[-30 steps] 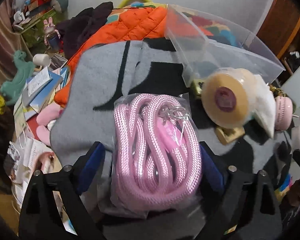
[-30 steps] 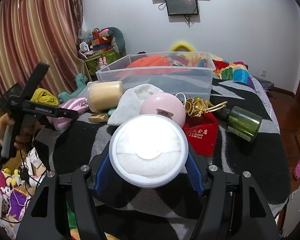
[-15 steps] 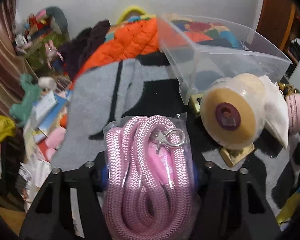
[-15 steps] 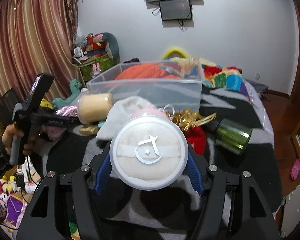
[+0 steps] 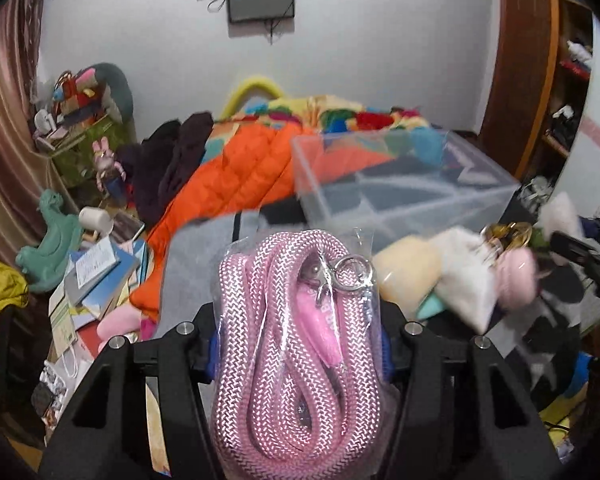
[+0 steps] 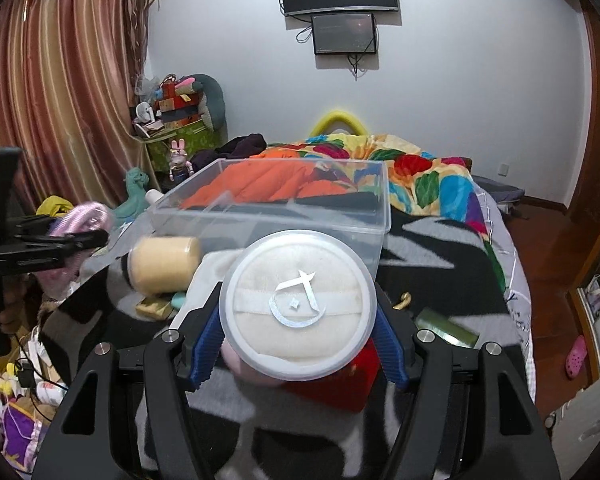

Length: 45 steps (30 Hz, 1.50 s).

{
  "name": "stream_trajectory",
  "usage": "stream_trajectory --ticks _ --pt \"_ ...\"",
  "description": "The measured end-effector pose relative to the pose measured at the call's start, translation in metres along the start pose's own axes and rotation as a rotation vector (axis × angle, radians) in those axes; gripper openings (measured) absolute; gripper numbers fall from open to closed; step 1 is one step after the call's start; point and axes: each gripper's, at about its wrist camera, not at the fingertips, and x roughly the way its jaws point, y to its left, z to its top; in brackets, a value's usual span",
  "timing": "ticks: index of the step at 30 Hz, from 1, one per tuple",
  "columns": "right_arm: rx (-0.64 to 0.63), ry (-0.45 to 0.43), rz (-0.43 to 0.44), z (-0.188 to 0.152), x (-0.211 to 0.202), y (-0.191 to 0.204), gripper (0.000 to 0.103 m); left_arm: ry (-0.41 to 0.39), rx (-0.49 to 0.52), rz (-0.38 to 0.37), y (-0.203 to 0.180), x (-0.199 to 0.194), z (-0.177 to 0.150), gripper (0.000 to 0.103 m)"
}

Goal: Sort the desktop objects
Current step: 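Lift the pink rope and white container with both tools toward the clear plastic box, then lower both held items into the clear plastic box and open both tools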

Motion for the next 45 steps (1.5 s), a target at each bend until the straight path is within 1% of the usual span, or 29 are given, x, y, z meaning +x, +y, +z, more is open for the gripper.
stream_trajectory --ticks 2,4,5,8,11,16,23,28,33,36,39,42,45 --pt "-0.005 -0.002 -0.015 0.009 0.002 -0.003 0.062 -0.021 0.007 -0.019 -0.003 -0.005 0.009 0.056" --pt "-0.011 -0.005 -0.032 0.019 0.005 -0.006 0.062 -0.042 0.017 -0.018 -0.008 -0.007 0.019 0.056" --pt "-0.007 -0.006 -0.034 0.025 0.006 -0.009 0.062 -0.055 0.018 -0.017 -0.009 -0.008 0.025 0.056" --pt "0.006 -0.002 -0.032 0.038 0.012 -0.016 0.062 -0.071 0.013 -0.045 -0.014 -0.004 0.044 0.056" --pt "0.001 -0.003 -0.048 0.05 0.019 -0.02 0.062 -0.077 0.014 -0.062 -0.019 0.002 0.06 0.056" --pt "0.005 0.005 -0.038 0.068 0.038 -0.024 0.062 -0.078 0.009 -0.078 -0.025 0.018 0.08 0.056" --pt "0.023 0.048 -0.008 0.075 0.064 -0.03 0.062 -0.077 -0.005 -0.072 -0.032 0.047 0.096 0.056" --pt "0.022 0.078 -0.005 0.079 0.082 -0.033 0.062 -0.056 -0.017 -0.075 -0.034 0.072 0.104 0.056" --pt "0.023 0.125 -0.002 0.08 0.102 -0.036 0.062 -0.014 -0.03 -0.078 -0.035 0.101 0.107 0.056" --pt "0.029 0.148 0.008 0.079 0.114 -0.037 0.062 0.035 -0.042 -0.091 -0.037 0.12 0.108 0.056" --pt "0.028 0.172 0.013 0.076 0.126 -0.036 0.062 0.091 -0.042 -0.086 -0.042 0.139 0.106 0.056" --pt "0.005 0.188 0.023 0.076 0.131 -0.029 0.062 0.122 -0.045 -0.089 -0.044 0.15 0.104 0.056" --pt "-0.032 0.204 0.013 0.074 0.137 -0.021 0.062 0.167 -0.065 -0.113 -0.042 0.157 0.103 0.056"
